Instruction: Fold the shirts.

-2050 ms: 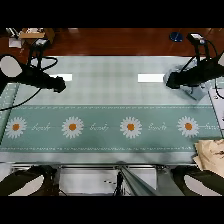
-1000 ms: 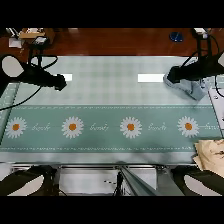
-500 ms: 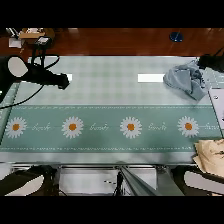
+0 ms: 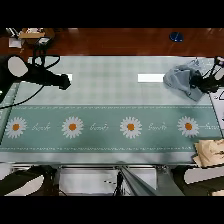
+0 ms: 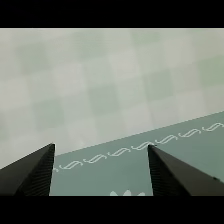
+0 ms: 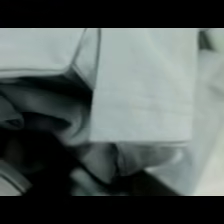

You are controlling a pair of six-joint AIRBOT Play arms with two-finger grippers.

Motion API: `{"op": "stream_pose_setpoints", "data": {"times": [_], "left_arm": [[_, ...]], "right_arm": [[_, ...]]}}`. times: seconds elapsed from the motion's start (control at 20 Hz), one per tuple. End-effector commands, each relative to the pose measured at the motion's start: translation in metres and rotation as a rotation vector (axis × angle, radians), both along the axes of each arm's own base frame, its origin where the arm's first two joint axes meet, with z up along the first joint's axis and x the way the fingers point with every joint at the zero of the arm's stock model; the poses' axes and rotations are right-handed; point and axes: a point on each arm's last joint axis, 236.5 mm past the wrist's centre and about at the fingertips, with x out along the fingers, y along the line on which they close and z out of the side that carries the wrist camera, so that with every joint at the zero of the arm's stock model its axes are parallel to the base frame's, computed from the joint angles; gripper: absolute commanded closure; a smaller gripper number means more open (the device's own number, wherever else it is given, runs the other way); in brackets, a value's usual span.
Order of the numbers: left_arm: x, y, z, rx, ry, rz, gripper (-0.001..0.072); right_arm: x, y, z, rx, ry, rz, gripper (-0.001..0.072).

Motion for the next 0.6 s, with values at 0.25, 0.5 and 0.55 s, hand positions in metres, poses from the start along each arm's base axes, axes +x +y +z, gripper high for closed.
{"op": "stream_pose_setpoints", "data": {"times": [0.25, 0.5, 0.55], "left_arm": [[0.013, -0.015, 0.039, -0.075, -0.068, -0.003, -0.0013], [0.018, -0.037, 0.180, -0.189, -0.284, -0.061, -0.0013], [0.010, -0.041, 0.214, -0.211, -0.334, -0.081, -0.0013]], "right_arm": [[0.017, 0.010, 0.088, -0.058, -0.133, 0.135, 0.0692], [0.005, 0.068, 0.339, -0.104, -0.654, 0.277, 0.0692], [-0.009, 0.083, 0.388, -0.102, -0.766, 0.296, 0.0692]]}}
